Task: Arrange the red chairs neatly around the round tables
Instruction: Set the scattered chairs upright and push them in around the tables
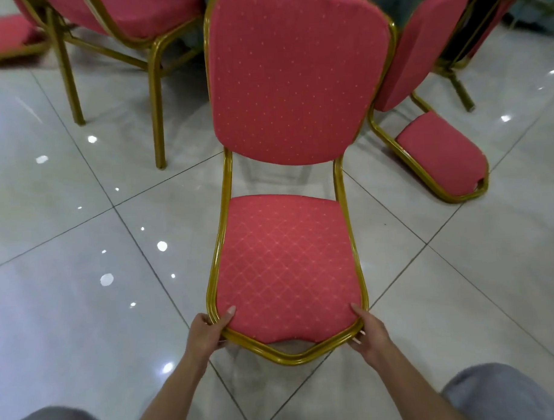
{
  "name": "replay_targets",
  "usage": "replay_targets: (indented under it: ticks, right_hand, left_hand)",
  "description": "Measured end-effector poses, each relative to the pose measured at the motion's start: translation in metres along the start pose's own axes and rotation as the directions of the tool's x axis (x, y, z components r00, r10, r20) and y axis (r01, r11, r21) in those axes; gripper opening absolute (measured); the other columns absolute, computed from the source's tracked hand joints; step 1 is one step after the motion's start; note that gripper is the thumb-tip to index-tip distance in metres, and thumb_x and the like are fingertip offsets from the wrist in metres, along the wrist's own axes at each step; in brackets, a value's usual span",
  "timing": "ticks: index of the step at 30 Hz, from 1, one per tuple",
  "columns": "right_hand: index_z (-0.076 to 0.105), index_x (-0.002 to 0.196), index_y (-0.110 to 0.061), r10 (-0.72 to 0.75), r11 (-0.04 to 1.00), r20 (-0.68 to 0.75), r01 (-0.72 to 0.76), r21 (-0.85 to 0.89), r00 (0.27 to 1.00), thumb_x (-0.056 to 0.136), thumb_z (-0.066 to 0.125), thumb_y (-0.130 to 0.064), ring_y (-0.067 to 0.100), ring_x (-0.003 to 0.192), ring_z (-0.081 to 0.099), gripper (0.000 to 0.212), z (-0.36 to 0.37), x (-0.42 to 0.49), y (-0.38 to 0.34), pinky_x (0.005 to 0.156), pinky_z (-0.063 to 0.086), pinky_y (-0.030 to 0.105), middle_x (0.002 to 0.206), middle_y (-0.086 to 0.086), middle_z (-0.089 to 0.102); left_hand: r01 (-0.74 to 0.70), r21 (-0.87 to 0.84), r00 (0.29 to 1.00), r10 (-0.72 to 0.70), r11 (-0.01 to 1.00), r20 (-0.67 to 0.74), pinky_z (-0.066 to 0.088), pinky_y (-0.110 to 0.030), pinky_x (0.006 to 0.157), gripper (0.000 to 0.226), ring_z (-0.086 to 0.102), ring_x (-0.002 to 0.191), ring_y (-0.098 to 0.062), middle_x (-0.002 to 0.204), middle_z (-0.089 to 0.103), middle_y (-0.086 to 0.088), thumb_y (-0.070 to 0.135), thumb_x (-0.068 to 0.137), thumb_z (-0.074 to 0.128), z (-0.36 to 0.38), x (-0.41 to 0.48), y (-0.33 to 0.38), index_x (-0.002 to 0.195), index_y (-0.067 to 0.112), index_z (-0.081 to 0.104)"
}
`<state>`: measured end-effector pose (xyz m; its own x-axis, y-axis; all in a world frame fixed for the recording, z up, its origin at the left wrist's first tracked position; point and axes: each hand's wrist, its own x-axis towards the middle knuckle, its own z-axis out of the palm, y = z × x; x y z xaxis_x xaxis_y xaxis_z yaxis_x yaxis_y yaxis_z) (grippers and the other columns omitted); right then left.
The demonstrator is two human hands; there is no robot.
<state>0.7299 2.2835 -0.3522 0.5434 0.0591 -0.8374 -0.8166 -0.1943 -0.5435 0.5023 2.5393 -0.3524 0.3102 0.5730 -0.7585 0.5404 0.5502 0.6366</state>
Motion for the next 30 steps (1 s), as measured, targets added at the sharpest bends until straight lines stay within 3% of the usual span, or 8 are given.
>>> replay_targets:
  ticks: [3,8,16,19,22,25,30]
  right_hand:
    - [0.059,0.127,-0.011,-0.007,0.995,-0.009,0.006,-0.104,1.0,0.092,0.074,-0.036,0.032,0.106,0.066,0.045,-0.005,-0.036,-0.009,0.078,0.058,0.044,0.118,0.012,0.07]
    - [0.056,0.13,-0.013,-0.014,0.984,0.049,0.023,-0.178,0.999,0.091,0.074,-0.043,0.034,0.11,0.069,0.052,-0.017,-0.107,-0.025,0.095,0.058,0.054,0.122,0.011,0.071]
    - [0.057,0.127,-0.009,0.03,0.992,0.071,-0.02,-0.128,0.997,0.094,0.072,-0.034,0.031,0.106,0.07,0.044,-0.014,-0.221,-0.062,0.077,0.061,0.041,0.118,0.011,0.072]
    - [0.056,0.126,-0.009,0.023,0.995,0.072,-0.016,-0.101,0.997,0.093,0.074,-0.034,0.032,0.107,0.071,0.045,-0.011,-0.256,-0.083,0.083,0.062,0.046,0.118,0.012,0.073]
    - [0.056,0.127,-0.004,0.03,0.997,0.081,-0.025,-0.068,0.996,0.094,0.073,-0.03,0.035,0.109,0.07,0.045,-0.01,-0.29,-0.113,0.096,0.058,0.056,0.119,0.016,0.072]
    - [0.057,0.124,-0.002,0.046,0.998,0.104,-0.041,-0.053,0.993,0.096,0.071,-0.025,0.035,0.108,0.07,0.039,-0.009,-0.32,-0.142,0.099,0.056,0.057,0.116,0.018,0.072]
    - [0.058,0.121,0.002,0.068,0.997,0.11,-0.065,-0.03,0.992,0.097,0.07,-0.021,0.036,0.105,0.071,0.035,-0.012,-0.365,-0.18,0.087,0.062,0.051,0.115,0.021,0.072]
  left_hand:
    - [0.032,0.019,0.999,-0.032,0.999,-0.015,0.061,-0.034,0.062,0.059,0.075,0.087,-0.03,0.102,0.072,-0.016,0.047,0.081,0.083,-0.013,-0.035,0.018,0.111,0.006,0.054]
    - [0.066,0.031,0.998,-0.066,0.997,0.008,0.06,-0.032,0.062,0.05,0.073,0.09,-0.03,0.105,0.072,-0.014,0.042,0.083,0.082,-0.036,-0.101,0.052,0.112,0.01,0.055]
    - [0.122,0.019,0.992,-0.122,0.992,-0.036,0.059,-0.031,0.059,0.06,0.073,0.091,-0.032,0.108,0.069,-0.014,0.042,0.083,0.082,-0.079,-0.194,0.115,0.118,0.003,0.052]
    - [0.112,0.001,0.993,-0.112,0.994,-0.043,0.059,-0.027,0.054,0.06,0.073,0.09,-0.031,0.107,0.069,-0.015,0.042,0.084,0.081,-0.088,-0.223,0.147,0.118,0.002,0.052]
    - [0.091,-0.014,0.995,-0.091,0.996,-0.027,0.062,-0.033,0.061,0.061,0.073,0.092,-0.032,0.11,0.068,-0.016,0.043,0.085,0.08,-0.096,-0.252,0.179,0.12,0.002,0.051]
    - [0.086,-0.035,0.996,-0.086,0.996,-0.002,0.063,-0.037,0.066,0.061,0.074,0.094,-0.034,0.114,0.068,-0.017,0.04,0.087,0.08,-0.101,-0.275,0.208,0.124,0.004,0.048]
    - [0.106,-0.001,0.987,-0.105,0.994,0.126,0.065,-0.044,0.078,0.066,0.074,0.098,-0.037,0.123,0.066,-0.019,0.034,0.087,0.081,-0.115,-0.314,0.25,0.136,0.008,0.045]
